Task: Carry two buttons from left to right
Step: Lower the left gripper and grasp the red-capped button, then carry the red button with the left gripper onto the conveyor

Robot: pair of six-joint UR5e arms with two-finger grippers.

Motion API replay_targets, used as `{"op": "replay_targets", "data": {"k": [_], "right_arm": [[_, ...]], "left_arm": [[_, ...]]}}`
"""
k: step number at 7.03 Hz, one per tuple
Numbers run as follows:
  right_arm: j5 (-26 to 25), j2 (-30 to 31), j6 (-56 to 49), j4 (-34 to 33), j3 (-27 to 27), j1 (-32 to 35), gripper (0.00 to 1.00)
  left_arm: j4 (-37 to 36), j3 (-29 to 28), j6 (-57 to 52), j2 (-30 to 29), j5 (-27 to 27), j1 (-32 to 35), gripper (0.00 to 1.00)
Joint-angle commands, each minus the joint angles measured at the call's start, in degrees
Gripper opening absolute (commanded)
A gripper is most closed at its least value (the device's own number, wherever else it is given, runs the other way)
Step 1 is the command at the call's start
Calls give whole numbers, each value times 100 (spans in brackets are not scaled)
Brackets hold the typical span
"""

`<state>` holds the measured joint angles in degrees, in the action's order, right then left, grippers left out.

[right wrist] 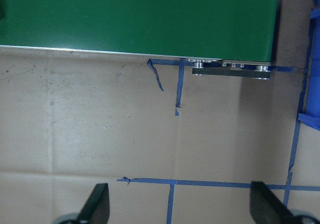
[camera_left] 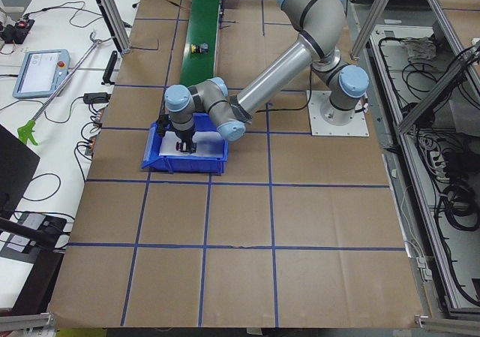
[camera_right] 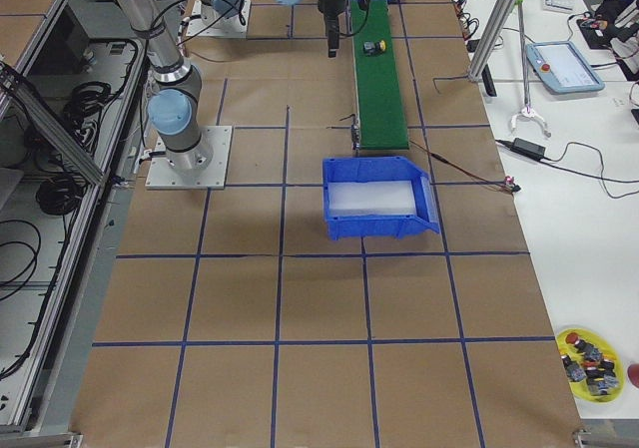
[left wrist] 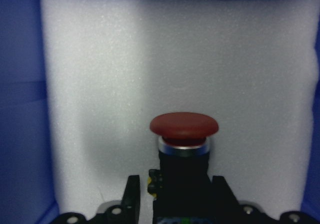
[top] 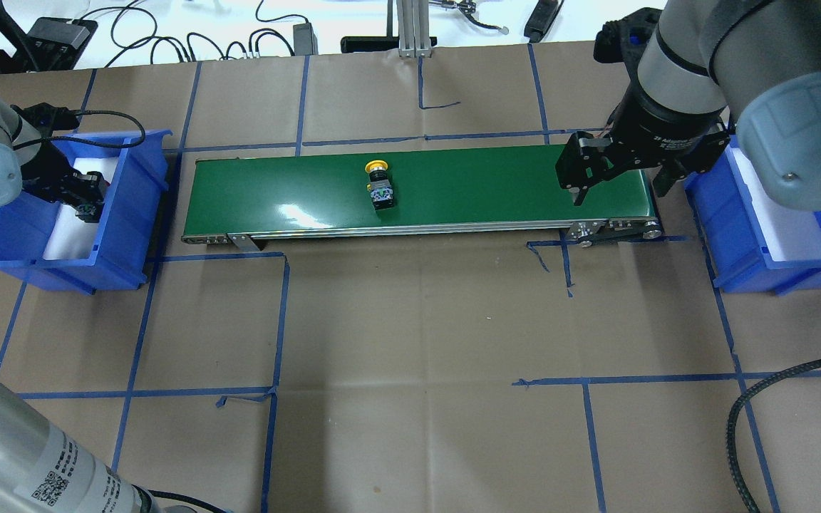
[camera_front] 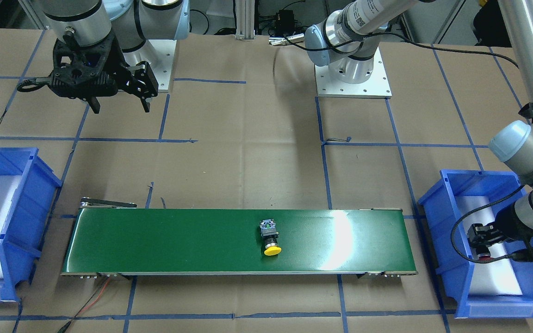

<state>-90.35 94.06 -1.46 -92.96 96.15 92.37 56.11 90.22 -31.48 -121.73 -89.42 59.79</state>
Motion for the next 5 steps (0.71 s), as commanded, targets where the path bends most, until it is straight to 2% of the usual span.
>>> {"op": "replay_targets", "data": {"k": [1, 4, 5], "right_arm": [[0, -1, 6, -2, 0, 0, 100], [0, 7, 6, -2, 0, 0, 100], [0, 7, -3, -2, 0, 0, 100]], "left_arm": [[275, -266, -7, 288, -23, 15, 3], [1969, -908, -16, 956, -76, 6, 3], [2174, -1006, 1, 1002, -76, 6, 3]]}}
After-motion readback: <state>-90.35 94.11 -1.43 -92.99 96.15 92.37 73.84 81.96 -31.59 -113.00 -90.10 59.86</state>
